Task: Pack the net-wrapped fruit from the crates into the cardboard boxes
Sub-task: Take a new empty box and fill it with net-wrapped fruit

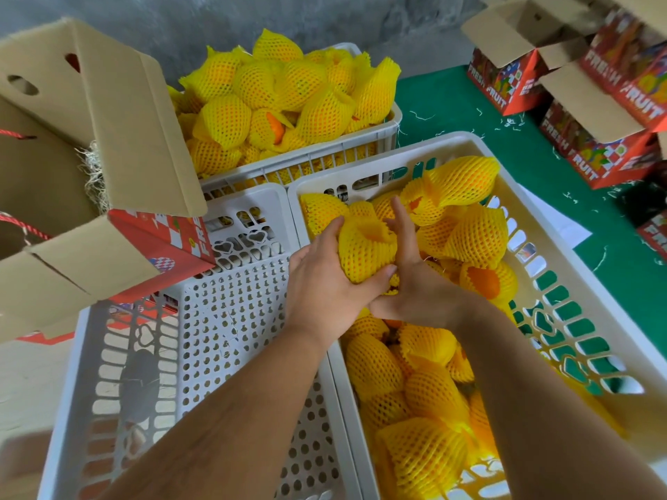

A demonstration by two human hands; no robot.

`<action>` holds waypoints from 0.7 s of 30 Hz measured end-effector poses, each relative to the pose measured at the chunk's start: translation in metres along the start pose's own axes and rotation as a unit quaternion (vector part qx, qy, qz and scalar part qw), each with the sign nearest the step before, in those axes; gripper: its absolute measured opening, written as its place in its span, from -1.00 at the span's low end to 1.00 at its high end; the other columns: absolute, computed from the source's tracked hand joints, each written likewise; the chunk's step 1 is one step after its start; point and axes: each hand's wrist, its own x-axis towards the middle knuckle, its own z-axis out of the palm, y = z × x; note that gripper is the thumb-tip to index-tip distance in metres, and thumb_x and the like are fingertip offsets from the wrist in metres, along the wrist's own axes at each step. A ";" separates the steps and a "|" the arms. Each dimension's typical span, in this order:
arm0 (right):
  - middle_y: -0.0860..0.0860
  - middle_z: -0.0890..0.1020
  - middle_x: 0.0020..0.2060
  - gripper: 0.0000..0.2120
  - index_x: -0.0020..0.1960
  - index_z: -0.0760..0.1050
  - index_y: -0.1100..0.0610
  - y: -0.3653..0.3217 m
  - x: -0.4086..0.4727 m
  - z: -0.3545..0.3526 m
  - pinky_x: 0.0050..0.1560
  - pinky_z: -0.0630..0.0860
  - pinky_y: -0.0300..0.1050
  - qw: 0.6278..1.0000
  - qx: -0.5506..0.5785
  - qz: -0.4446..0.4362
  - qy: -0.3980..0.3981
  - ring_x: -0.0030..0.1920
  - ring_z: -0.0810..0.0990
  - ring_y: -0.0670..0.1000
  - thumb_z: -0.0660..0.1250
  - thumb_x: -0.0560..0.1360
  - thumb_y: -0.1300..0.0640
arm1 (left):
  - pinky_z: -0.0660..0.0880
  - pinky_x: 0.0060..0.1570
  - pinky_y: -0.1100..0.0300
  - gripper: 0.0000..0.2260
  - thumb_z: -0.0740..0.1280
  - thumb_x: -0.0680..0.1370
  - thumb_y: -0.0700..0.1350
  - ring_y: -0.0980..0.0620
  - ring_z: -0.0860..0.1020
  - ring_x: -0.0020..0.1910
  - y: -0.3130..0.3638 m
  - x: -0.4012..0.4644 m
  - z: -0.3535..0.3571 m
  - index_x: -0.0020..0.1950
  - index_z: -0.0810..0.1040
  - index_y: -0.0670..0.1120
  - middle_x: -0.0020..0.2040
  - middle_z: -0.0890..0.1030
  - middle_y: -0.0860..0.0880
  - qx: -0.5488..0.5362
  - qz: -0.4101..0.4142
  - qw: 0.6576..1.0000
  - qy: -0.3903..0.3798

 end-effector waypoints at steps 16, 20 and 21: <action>0.02 0.43 0.12 -0.38 0.30 0.24 0.05 0.047 0.026 0.030 -0.07 0.45 -0.01 0.950 -0.245 0.080 0.175 0.12 0.53 0.15 0.37 0.43 -0.26 | 0.44 0.37 -0.05 -0.13 0.50 0.37 0.39 -0.06 0.34 0.46 0.003 -0.004 0.001 0.54 0.16 0.18 0.45 0.43 0.15 -0.031 -0.005 0.999 0.038; 0.10 0.36 0.36 -0.12 0.50 0.14 -0.03 0.048 0.024 0.015 0.32 0.43 0.23 0.918 -0.355 0.154 0.087 0.39 0.37 0.26 0.50 0.34 -0.23 | 0.43 0.38 -0.09 -0.16 0.48 0.37 0.41 -0.04 0.34 0.41 0.003 -0.002 0.002 0.51 0.20 0.17 0.41 0.44 0.15 -0.022 0.000 0.999 0.037; 0.12 0.36 0.33 -0.11 0.48 0.15 -0.01 0.049 0.023 0.016 0.30 0.43 0.21 0.909 -0.377 0.168 0.066 0.38 0.37 0.27 0.52 0.32 -0.21 | 0.42 0.38 -0.09 -0.19 0.47 0.37 0.42 -0.02 0.35 0.38 0.002 -0.002 0.002 0.49 0.24 0.17 0.37 0.45 0.14 -0.015 0.002 0.999 0.036</action>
